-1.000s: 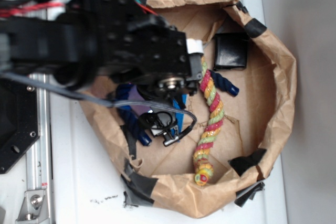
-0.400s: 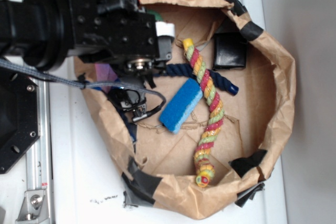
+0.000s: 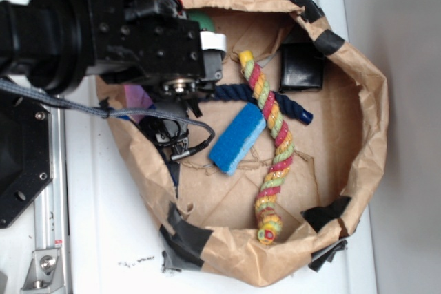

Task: Grab the blue rope.

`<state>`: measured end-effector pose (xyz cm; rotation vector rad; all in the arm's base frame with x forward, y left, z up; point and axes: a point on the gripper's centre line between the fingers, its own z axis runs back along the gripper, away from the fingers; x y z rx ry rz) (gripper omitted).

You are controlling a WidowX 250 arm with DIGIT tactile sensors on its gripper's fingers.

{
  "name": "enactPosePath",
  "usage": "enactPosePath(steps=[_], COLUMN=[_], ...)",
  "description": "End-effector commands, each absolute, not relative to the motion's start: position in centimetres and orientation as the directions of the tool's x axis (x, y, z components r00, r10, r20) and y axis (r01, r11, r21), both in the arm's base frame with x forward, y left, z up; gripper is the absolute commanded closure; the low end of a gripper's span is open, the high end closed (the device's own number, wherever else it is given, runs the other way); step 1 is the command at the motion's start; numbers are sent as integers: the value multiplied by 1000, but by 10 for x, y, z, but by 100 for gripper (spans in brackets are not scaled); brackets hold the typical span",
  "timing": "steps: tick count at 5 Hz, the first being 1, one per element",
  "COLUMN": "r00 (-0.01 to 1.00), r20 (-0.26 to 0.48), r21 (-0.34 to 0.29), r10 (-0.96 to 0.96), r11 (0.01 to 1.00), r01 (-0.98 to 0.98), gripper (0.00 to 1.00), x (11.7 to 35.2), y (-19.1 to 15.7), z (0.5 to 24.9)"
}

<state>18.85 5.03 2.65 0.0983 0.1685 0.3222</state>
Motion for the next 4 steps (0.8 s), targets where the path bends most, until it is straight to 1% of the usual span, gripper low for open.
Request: enactPosePath(steps=[1, 2, 3, 4], r00=[919, 919, 918, 919], r20=[-158, -182, -171, -170], r21=[82, 119, 124, 138], r10=[362, 349, 358, 355], r11=[932, 936, 932, 932], r01=[-354, -332, -341, -335], gripper=[0, 0, 100, 100], x=[224, 237, 232, 230], y=[39, 26, 27, 27], z=[13, 11, 11, 12])
